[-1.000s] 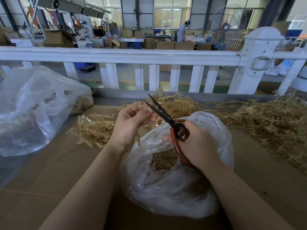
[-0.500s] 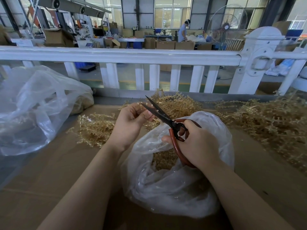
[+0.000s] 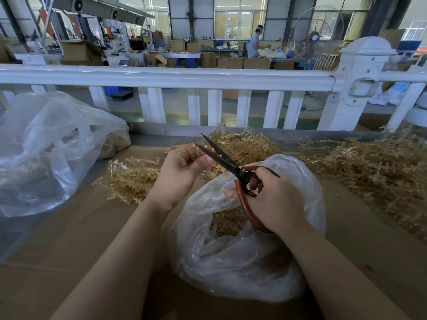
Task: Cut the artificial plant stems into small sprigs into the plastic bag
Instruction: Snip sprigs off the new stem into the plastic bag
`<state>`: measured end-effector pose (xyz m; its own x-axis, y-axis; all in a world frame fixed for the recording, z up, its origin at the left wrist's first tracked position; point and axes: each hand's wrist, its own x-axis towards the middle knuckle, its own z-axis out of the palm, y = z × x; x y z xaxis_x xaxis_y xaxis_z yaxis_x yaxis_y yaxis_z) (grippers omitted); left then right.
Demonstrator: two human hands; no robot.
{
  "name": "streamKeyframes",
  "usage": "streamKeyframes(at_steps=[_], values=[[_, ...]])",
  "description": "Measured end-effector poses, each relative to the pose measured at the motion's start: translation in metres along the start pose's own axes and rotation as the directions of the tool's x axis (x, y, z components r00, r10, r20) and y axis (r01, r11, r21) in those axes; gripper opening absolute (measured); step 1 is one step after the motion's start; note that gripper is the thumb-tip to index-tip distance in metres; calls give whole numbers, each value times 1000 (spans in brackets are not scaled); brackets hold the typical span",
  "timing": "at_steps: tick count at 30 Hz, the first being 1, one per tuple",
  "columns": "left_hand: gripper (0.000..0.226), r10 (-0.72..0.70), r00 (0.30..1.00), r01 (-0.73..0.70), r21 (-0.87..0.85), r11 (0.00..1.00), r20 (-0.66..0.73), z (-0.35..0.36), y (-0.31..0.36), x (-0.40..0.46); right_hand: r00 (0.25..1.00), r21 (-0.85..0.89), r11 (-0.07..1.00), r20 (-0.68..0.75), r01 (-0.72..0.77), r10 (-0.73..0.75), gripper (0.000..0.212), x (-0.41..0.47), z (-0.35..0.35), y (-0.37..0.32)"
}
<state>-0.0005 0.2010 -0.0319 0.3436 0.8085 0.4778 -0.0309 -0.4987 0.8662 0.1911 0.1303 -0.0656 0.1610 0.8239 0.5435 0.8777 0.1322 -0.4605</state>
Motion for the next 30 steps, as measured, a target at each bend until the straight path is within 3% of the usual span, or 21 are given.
streamKeyframes(at_steps=[16,24,30], values=[[7,-80,994,74,79,994,68,1,3,0,1000,-28,999,-12,19,-19,89,0,-1,-2],[16,-103,989,98,55,994,103,3,5,0,1000,-25,1000,9,14,-14,83,1,-2,0],[8,-121,983,122,0,993,135,7,4,-2,1000,-12,1000,3,8,-8,77,-1,-2,1]])
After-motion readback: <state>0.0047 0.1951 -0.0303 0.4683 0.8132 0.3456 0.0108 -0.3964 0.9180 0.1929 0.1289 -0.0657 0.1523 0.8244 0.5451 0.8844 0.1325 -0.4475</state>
